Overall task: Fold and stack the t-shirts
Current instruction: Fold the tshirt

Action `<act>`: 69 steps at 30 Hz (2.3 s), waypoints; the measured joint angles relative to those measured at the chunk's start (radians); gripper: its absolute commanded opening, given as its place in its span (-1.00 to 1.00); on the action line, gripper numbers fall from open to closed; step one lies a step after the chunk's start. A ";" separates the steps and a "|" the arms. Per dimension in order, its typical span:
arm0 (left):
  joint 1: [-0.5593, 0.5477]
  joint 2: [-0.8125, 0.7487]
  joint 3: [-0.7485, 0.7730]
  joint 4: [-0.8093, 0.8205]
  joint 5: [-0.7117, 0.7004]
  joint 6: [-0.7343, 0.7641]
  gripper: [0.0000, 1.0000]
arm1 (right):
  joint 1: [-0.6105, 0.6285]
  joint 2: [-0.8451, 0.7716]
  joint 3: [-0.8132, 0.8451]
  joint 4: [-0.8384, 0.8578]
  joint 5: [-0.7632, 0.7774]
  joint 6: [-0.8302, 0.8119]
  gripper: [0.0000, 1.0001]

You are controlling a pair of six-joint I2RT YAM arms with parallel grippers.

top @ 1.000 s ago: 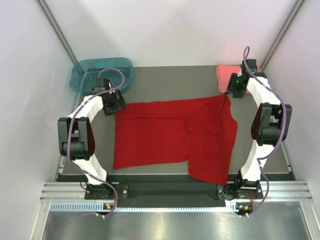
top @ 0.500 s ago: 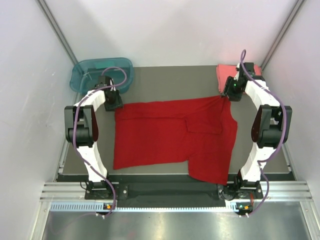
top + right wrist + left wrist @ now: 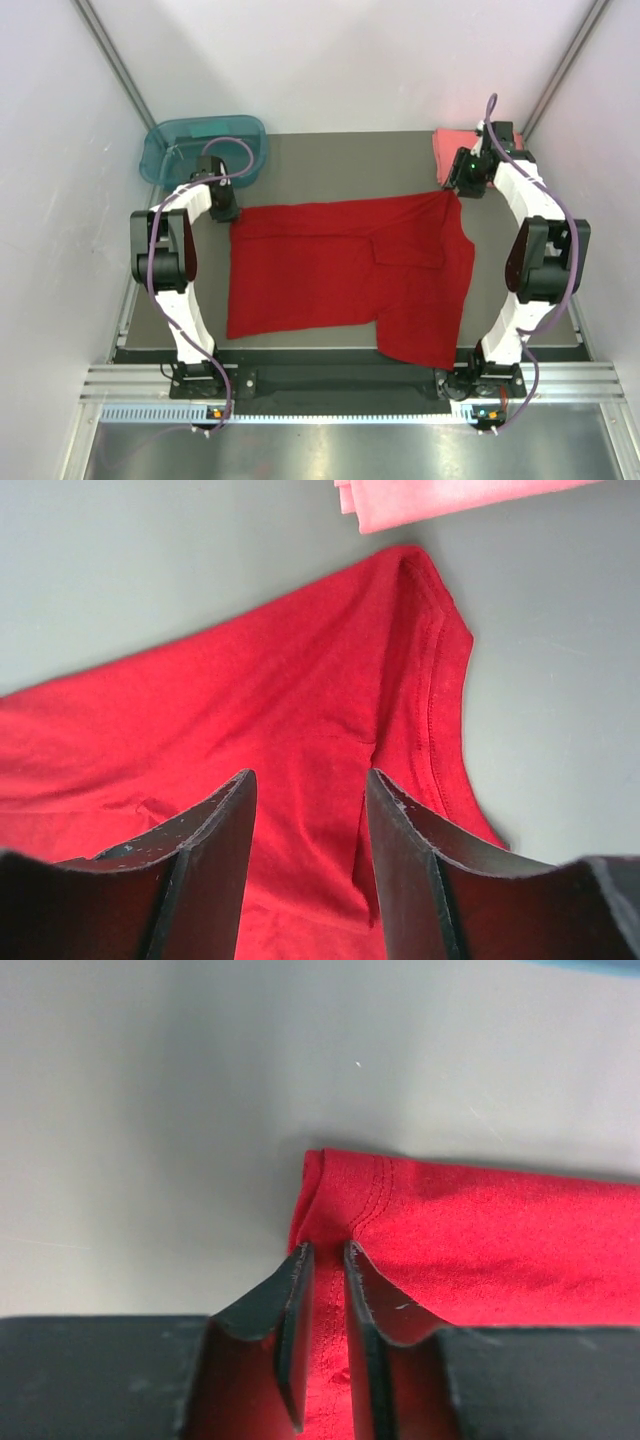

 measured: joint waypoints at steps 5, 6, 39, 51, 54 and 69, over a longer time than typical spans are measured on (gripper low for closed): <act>0.000 0.016 0.020 0.001 -0.029 0.014 -0.76 | 0.020 -0.040 -0.033 -0.010 0.000 0.001 -0.04; 0.000 0.021 0.027 0.000 -0.033 0.020 -0.77 | 0.028 -0.048 -0.038 -0.015 0.000 0.001 -0.04; 0.019 -0.491 -0.217 -0.087 0.126 -0.148 0.93 | -0.115 -0.711 -0.778 -0.308 -0.065 0.158 -0.10; 0.020 -0.784 -0.453 -0.130 0.309 -0.319 0.89 | -0.102 -0.830 -0.968 -0.338 -0.003 0.193 -0.23; 0.019 -0.793 -0.522 -0.128 0.333 -0.366 0.77 | -0.068 -0.809 -0.968 -0.319 0.018 0.216 -0.22; 0.029 -0.832 -0.549 -0.146 0.212 -0.467 0.98 | -0.002 -0.640 -0.992 -0.201 0.141 0.348 -0.19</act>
